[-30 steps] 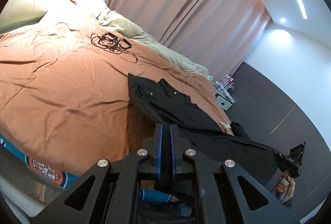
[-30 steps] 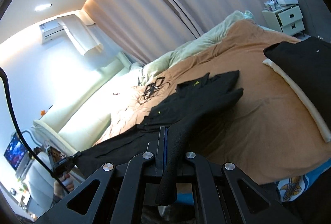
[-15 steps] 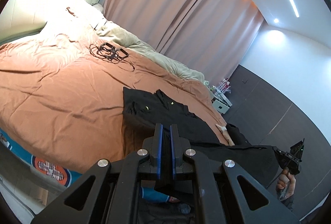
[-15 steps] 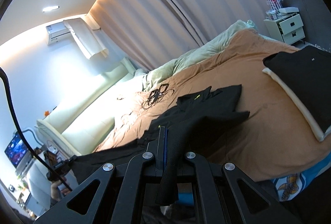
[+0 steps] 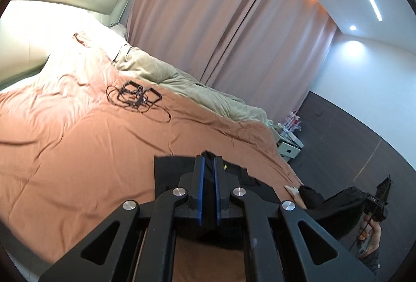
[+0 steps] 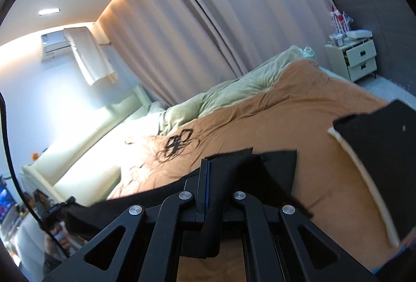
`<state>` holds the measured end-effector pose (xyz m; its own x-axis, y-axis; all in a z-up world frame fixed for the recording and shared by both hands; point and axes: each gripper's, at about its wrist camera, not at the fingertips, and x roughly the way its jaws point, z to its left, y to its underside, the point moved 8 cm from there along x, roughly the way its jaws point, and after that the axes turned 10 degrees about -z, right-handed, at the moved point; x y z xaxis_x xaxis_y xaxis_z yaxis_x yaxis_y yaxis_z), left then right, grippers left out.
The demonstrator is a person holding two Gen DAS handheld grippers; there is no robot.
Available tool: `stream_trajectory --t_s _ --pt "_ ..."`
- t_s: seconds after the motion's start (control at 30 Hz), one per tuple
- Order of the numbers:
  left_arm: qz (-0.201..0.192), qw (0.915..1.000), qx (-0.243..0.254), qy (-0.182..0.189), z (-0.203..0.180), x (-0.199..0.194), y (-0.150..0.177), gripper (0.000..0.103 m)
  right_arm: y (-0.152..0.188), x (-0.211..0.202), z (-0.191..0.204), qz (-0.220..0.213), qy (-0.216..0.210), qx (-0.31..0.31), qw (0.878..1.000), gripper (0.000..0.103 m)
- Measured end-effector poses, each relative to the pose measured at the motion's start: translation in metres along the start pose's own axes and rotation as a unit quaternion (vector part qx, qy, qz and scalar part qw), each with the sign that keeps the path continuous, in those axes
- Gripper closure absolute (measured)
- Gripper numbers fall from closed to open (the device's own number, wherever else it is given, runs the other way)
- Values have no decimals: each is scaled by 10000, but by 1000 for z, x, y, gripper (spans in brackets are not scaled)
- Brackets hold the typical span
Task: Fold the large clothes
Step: 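Lift the hem with both grippers, fold it over onto the collar, release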
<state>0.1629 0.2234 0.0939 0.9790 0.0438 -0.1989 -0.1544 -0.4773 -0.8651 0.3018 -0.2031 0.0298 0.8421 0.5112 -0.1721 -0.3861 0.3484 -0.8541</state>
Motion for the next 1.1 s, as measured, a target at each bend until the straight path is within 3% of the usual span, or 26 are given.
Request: stream_trajectory --t_s 0.23,0.47,0.9,1.0,1.07,1.1 --pt "42 9998 -15 -197 11 81 -33 94 -29 68 -11 139 297 -2 9995 100" --pt "212 9989 -12 -406 29 149 -43 94 -37 129 -29 340 601 -142 9975 100" --pt "687 9944 157 -789 67 266 -15 94 -15 226 -77 815 1239 -80 9889 100" --pt "924 9923 165 -812 72 295 2 94 -7 243 -91 866 1453 22 9856 99" --pt "1156 9913 -11 -627 76 311 16 90 5 256 -103 1007 1575 117 9823 98" --pt "1352 9884 -121 -687 82 320 27 89 10 260 -106 1070 1629 124 9807 92"
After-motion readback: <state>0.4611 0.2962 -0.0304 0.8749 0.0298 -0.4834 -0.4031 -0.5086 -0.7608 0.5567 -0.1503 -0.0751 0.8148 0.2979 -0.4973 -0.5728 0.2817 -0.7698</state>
